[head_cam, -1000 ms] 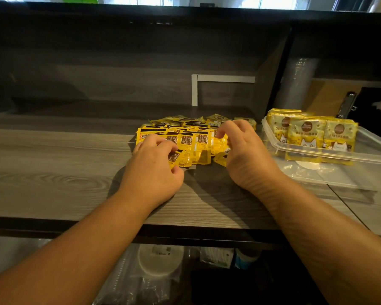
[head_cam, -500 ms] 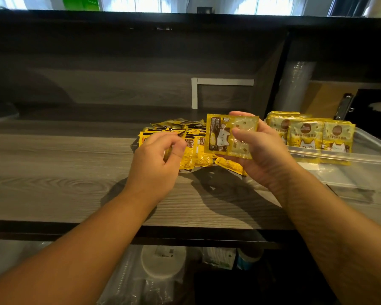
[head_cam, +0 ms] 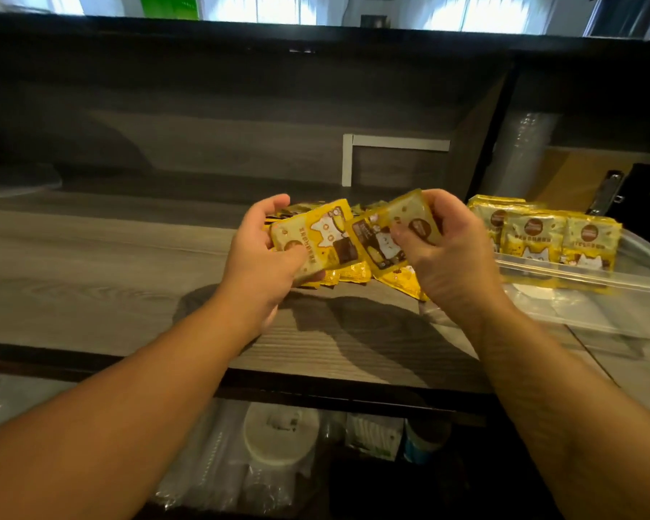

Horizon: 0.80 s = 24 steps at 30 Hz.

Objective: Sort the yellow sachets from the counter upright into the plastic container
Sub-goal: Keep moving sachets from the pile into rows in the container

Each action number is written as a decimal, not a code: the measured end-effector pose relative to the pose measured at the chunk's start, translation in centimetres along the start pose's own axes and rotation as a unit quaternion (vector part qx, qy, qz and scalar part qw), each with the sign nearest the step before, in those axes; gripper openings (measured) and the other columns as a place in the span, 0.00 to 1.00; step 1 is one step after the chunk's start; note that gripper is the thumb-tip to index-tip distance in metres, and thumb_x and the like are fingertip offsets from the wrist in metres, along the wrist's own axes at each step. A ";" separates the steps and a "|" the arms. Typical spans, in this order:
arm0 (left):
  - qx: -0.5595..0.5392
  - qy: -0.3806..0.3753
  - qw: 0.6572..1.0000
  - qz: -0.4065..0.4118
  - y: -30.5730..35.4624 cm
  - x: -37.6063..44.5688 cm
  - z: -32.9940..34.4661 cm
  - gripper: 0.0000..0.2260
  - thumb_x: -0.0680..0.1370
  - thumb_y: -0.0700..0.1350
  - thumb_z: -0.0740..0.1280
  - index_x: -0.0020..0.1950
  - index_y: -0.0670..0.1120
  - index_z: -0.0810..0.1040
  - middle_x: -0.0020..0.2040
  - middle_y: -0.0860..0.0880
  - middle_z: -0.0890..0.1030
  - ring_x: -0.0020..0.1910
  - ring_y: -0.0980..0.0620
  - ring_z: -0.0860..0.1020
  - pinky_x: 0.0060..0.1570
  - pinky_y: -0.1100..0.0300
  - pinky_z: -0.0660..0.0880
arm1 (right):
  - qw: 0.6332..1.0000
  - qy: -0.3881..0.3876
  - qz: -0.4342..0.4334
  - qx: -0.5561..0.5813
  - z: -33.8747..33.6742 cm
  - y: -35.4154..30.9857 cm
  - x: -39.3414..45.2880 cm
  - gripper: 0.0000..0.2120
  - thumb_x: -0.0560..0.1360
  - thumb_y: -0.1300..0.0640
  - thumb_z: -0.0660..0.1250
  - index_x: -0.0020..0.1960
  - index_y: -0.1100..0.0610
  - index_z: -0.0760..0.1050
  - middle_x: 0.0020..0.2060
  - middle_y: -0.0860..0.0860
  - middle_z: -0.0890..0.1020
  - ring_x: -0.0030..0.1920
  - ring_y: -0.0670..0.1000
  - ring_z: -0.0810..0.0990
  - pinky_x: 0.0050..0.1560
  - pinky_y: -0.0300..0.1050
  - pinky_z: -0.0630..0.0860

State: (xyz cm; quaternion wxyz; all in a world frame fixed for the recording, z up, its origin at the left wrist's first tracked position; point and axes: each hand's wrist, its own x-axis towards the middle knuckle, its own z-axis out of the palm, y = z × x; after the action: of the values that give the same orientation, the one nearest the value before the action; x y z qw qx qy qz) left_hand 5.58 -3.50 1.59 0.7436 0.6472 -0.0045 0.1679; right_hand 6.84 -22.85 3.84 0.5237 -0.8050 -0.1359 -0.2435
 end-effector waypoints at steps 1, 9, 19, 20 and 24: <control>-0.002 0.000 1.000 -0.013 0.2 0.1 0.3 0.26 0.77 0.27 0.65 0.61 0.58 0.73 0.56 0.46 0.81 0.48 0.50 0.85 0.37 0.51 0.82 | 1.000 0.012 -0.018 -0.007 -0.2 -0.2 0.0 0.12 0.74 0.57 0.71 0.53 0.45 0.73 0.48 0.42 0.81 0.50 0.42 0.80 0.45 0.38 0.81; 0.056 -0.042 0.997 0.025 3.2 0.9 7.5 0.23 0.80 0.33 0.64 0.70 0.54 0.71 0.55 0.50 0.82 0.50 0.52 0.84 0.42 0.53 0.84 | 0.990 0.073 -0.105 -0.058 -6.2 -0.3 1.7 0.10 0.76 0.58 0.68 0.53 0.46 0.72 0.48 0.43 0.78 0.49 0.43 0.79 0.43 0.33 0.79; 0.240 -0.169 0.946 0.140 4.1 3.2 19.7 0.29 0.77 0.32 0.66 0.77 0.47 0.66 0.68 0.48 0.75 0.63 0.49 0.77 0.57 0.51 0.80 | 0.985 0.132 -0.049 -0.098 -17.8 4.0 3.4 0.12 0.77 0.61 0.65 0.58 0.50 0.74 0.50 0.45 0.76 0.50 0.43 0.77 0.44 0.36 0.77; 0.275 -0.181 0.930 0.163 3.9 3.2 20.8 0.25 0.77 0.34 0.68 0.73 0.48 0.70 0.65 0.49 0.77 0.62 0.50 0.77 0.58 0.52 0.79 | 0.985 0.136 -0.041 -0.097 -18.5 4.5 3.5 0.12 0.77 0.61 0.65 0.59 0.50 0.74 0.51 0.47 0.76 0.50 0.44 0.77 0.44 0.37 0.77; 0.379 -0.221 0.872 0.217 2.9 3.6 24.1 0.19 0.78 0.40 0.71 0.68 0.50 0.76 0.61 0.50 0.79 0.60 0.51 0.77 0.55 0.58 0.77 | 0.983 0.154 -0.010 -0.098 -20.1 6.0 4.1 0.13 0.77 0.61 0.65 0.60 0.50 0.74 0.54 0.49 0.76 0.50 0.44 0.77 0.42 0.35 0.75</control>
State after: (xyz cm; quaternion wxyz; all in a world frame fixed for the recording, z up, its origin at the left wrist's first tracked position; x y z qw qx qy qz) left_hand 13.31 -25.50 9.08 0.3657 0.8824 -0.2449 0.1664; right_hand 8.08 -43.76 8.09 0.4545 -0.8036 -0.0374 -0.3824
